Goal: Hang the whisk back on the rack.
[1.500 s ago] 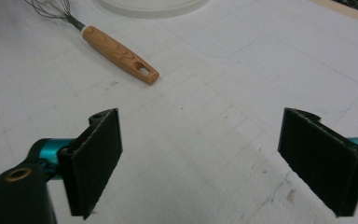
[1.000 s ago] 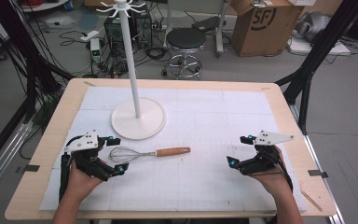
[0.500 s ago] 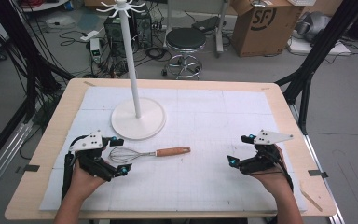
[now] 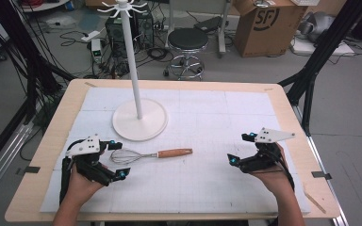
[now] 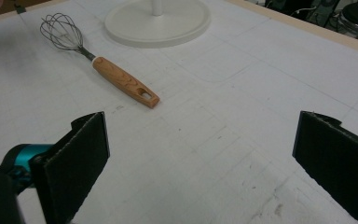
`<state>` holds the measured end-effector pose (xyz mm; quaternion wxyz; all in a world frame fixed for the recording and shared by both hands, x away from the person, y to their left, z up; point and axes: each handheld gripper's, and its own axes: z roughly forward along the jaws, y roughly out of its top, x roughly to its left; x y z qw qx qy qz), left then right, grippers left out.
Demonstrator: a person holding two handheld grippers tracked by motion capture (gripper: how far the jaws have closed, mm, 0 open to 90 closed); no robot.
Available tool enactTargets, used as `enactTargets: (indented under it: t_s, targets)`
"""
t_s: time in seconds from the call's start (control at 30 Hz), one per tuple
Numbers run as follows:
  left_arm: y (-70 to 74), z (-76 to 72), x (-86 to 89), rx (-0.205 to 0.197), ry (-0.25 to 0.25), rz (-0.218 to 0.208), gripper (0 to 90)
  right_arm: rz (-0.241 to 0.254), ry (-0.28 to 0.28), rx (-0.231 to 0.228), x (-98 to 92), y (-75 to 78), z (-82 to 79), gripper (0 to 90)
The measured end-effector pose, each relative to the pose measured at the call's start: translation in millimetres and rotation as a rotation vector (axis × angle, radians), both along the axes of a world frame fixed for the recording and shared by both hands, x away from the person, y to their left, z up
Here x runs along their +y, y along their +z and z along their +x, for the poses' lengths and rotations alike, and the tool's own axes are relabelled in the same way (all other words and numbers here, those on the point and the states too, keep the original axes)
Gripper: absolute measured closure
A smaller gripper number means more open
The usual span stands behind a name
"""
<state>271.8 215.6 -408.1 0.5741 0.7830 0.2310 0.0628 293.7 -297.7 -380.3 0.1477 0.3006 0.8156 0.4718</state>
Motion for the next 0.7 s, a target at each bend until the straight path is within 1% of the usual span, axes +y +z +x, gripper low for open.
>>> enactTargets:
  t_s: [0.13,0.4,0.5,0.57,0.7]
  targets:
    - [0.6,-0.2,0.1,0.000,0.003,-0.009,1.6,0.001,0.000,-0.001,0.3,-0.3,1.6,2.9]
    - [1.0,8.3,-15.1,0.016,-0.015,0.030,1.6,-0.002,-0.031,0.012,-10.4,-4.5,0.7,3.0]
    - [3.4,15.0,-22.3,0.024,-0.013,0.055,1.6,0.001,-0.038,0.018,-13.9,-6.1,1.0,3.0]
    - [4.4,20.3,-28.3,0.042,-0.015,0.065,1.6,0.003,-0.043,0.021,-14.6,-7.0,1.6,3.0]
    - [8.6,32.8,-44.2,0.075,-0.028,0.129,1.6,-0.001,-0.040,0.020,-13.5,-7.8,1.5,3.0]
